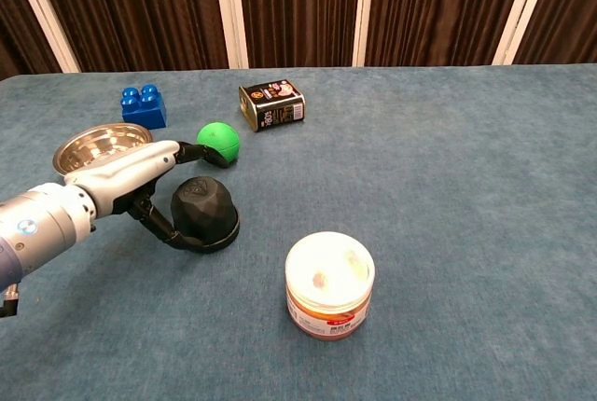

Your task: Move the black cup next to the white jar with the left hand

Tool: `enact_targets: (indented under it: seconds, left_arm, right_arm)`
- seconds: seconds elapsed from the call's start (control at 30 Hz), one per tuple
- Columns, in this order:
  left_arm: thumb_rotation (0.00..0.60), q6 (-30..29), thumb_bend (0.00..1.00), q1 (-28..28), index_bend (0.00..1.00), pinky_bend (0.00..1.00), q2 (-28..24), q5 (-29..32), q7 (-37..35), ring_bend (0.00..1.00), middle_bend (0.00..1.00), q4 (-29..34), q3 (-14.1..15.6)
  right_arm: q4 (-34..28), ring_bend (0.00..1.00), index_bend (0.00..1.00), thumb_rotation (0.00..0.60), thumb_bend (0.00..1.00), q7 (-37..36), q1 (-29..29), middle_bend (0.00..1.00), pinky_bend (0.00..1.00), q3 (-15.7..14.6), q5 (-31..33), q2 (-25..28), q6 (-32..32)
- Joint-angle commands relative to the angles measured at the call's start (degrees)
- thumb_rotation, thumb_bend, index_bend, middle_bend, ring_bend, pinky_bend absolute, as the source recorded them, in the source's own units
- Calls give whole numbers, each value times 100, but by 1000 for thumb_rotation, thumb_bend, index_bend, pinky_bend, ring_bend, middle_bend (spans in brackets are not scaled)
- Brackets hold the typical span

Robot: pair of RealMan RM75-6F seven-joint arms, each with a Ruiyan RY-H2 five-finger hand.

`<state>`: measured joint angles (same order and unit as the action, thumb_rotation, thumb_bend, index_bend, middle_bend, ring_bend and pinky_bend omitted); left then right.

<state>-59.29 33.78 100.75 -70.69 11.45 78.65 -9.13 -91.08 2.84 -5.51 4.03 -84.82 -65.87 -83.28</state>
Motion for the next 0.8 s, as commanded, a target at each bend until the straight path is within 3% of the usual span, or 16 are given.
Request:
enact_targets:
  seconds: [0.03,0.8]
  left_arm:
    - [600,-71,163,-21,188,0,20,4,-13,0,178,12,-16]
    - [600,-146,381,-17,270,0,122,-54,-253,0,307,-20,-9]
  right_arm:
    - [-14,16,31,600,185,25,14,3,0,-19,-4,6,-3]
    - [-20,16,32,600,185,45,5,3,0,-12,-15,-19,-1]
